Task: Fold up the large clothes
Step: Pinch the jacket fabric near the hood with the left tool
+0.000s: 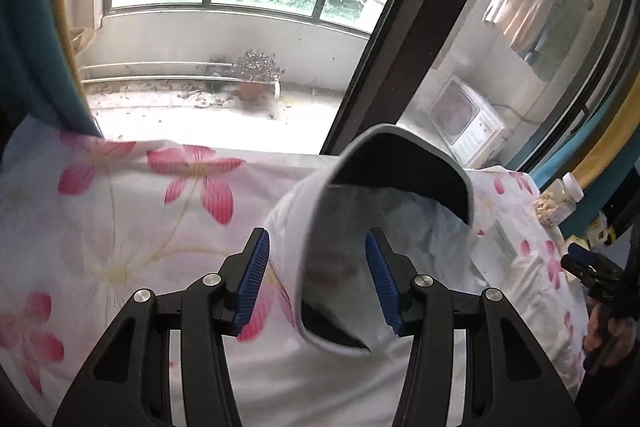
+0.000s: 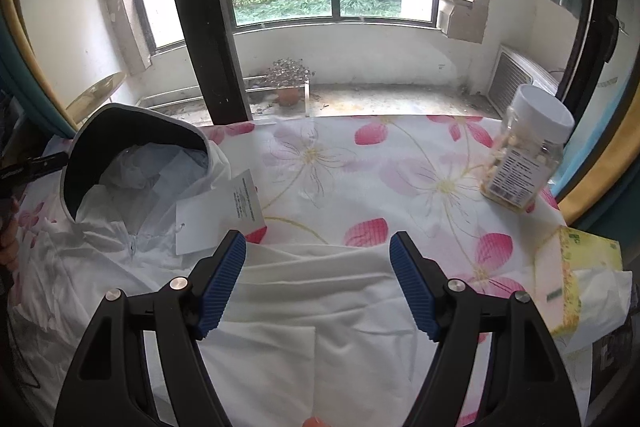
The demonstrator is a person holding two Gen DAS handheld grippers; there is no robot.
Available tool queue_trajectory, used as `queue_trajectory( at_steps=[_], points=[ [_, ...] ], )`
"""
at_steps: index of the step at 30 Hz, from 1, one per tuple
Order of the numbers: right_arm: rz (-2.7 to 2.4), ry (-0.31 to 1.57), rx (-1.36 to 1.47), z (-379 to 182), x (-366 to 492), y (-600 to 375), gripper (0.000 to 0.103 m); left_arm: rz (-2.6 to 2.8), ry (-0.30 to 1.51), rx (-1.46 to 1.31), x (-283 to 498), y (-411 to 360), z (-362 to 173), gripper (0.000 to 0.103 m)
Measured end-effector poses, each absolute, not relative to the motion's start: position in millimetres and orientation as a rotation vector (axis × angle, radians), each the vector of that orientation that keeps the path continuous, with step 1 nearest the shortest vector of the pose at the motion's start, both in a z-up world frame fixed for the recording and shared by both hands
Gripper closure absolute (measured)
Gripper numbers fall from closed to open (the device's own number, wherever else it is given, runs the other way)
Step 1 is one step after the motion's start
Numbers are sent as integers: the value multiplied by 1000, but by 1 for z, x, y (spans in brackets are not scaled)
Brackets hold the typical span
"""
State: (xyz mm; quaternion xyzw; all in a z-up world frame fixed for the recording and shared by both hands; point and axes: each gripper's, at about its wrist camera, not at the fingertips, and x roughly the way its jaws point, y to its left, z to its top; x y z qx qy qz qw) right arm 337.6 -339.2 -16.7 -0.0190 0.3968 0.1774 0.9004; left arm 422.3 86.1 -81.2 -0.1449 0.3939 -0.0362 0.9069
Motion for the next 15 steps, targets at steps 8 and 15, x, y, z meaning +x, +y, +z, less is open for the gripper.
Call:
queue_trajectory(
  at_steps=[8,15],
  points=[
    [384,830,-47,-18,338,-327,28,-125,798,-269,443,91,-88,96],
    [381,822,-44,-13,332,-327,28,-135,677,-75,413,53,-74,98]
  ],
)
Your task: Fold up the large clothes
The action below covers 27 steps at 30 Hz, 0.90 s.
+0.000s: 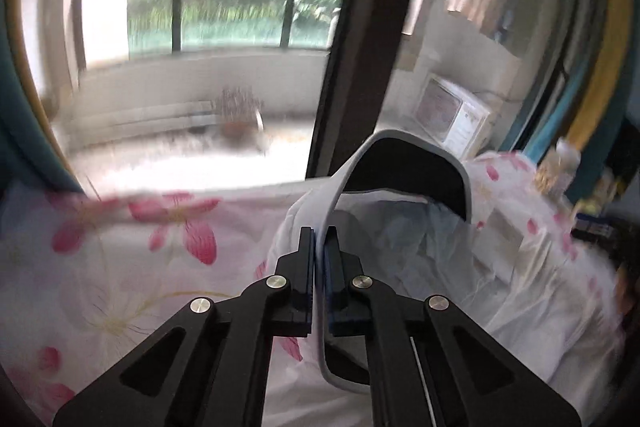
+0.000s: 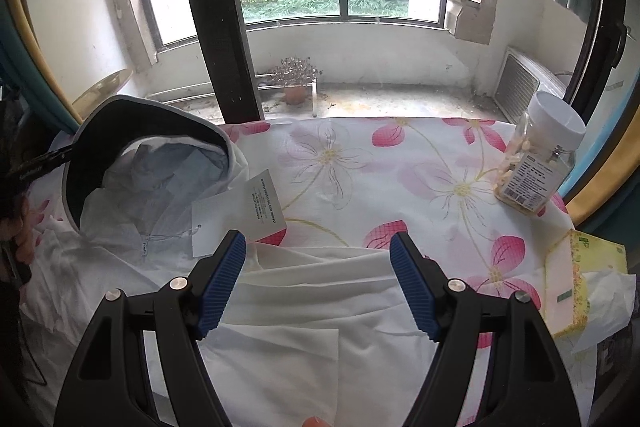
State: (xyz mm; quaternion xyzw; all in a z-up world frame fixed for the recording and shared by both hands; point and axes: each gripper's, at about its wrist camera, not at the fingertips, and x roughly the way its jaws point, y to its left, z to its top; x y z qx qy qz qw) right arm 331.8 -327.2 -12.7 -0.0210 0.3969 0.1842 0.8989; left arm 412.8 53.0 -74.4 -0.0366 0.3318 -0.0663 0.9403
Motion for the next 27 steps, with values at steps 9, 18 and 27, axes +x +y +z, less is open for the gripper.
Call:
queue_trajectory(
  at_steps=[9,18,27],
  points=[
    [395,796,-50,-1,318,-326,28,-220,587,188,356,-10,-68,98],
    [460,715,-126,33,310,-285,28,-298,590,216,322,-26,-78,98],
    [615,720,-181,38,339,-184,28,-335,607,142,318,-16,-83,97]
  ],
)
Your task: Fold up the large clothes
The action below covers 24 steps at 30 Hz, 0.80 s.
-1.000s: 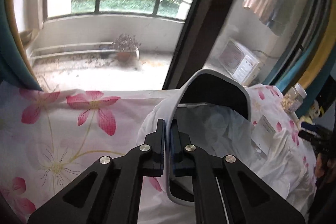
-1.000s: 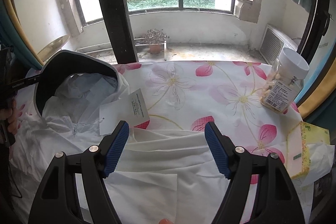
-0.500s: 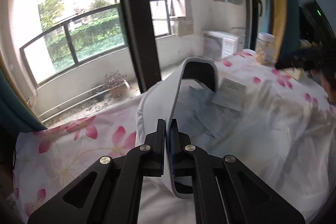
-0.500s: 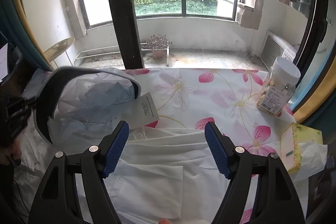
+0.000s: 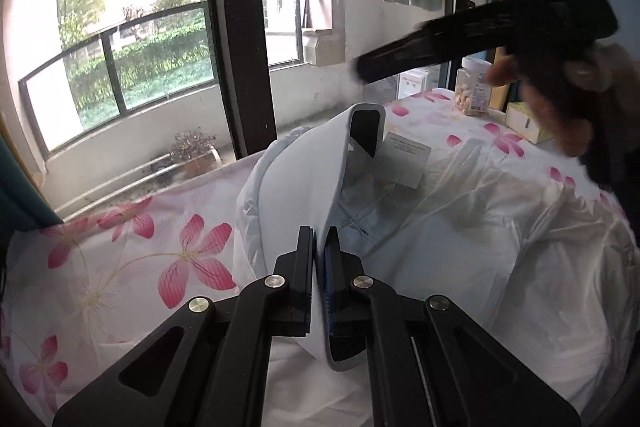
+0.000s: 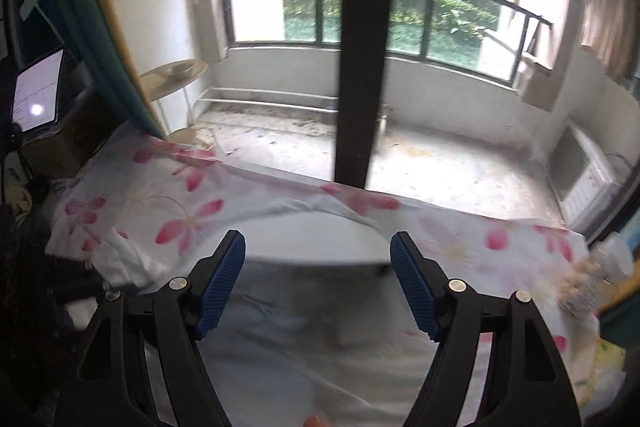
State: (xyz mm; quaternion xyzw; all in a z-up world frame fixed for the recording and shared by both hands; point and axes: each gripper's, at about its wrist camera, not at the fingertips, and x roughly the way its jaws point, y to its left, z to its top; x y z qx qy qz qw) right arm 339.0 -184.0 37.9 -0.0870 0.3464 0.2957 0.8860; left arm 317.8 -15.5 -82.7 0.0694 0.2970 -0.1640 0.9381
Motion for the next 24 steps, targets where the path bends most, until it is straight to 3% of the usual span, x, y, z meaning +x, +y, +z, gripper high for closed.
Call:
queue_trajectory(
  at_steps=[6,13,24],
  points=[
    [611,803,-240,8,343,-159,28,-359,659,40,321,-1,-84,91],
    [602,852,-232,-14,343,-162,28,-442,716,-76,321,14,-75,59],
    [602,899,-216,-37,332,-174,28,-491,738,-346,364,66,-72,44]
  ],
)
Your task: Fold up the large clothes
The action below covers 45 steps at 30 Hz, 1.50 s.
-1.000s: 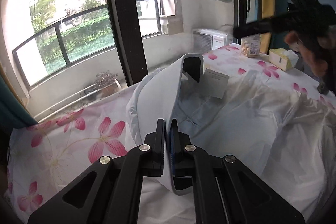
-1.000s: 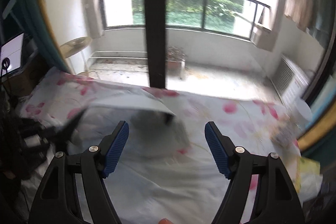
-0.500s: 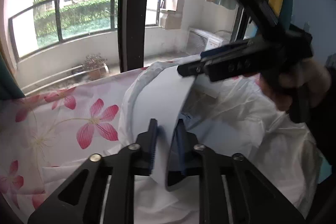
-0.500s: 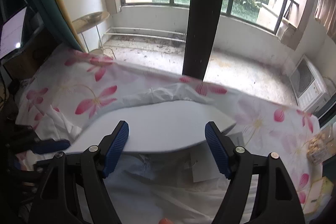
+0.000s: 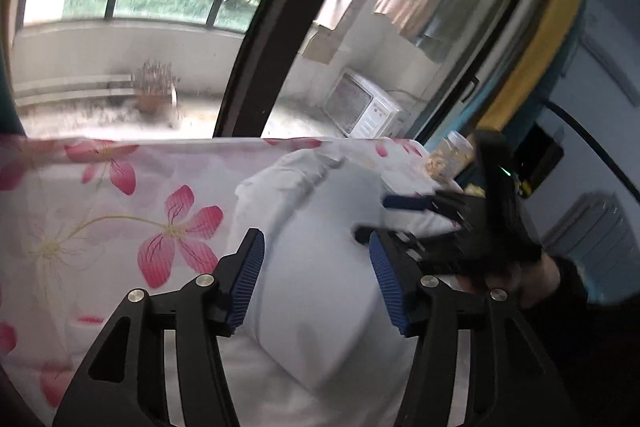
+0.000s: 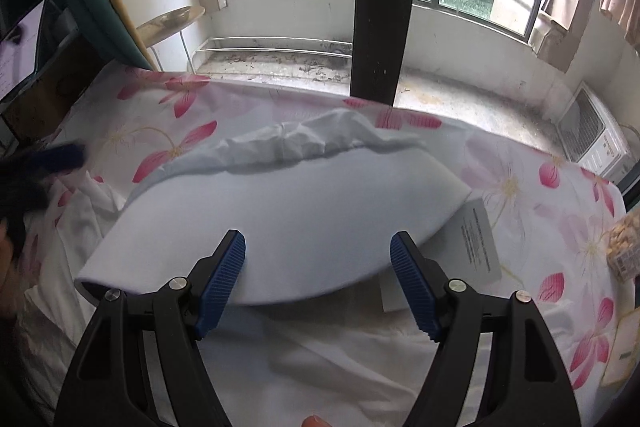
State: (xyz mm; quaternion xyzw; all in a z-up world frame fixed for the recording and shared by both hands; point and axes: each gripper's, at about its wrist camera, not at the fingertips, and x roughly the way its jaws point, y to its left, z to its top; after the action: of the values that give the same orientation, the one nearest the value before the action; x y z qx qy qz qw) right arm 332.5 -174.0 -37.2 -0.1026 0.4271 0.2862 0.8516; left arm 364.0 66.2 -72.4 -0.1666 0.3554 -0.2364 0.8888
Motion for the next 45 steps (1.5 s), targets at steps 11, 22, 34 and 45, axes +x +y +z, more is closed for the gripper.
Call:
queue_trajectory(
  at_steps=[11,22,34,45],
  points=[
    [605,916,-178,-44,328,-187,28,-555,954,-419,438,55,-129,35],
    [602,922,-185,-50,326,-186,28,-699,957,-322,427,30,-118,37],
    [577,921,-165,-42,316,-201,28,-635,816,44,403,-17,-79,99],
    [476,837,-53,-2,290,-259,28,-602,692,371,342,-58,-55,99]
  ],
)
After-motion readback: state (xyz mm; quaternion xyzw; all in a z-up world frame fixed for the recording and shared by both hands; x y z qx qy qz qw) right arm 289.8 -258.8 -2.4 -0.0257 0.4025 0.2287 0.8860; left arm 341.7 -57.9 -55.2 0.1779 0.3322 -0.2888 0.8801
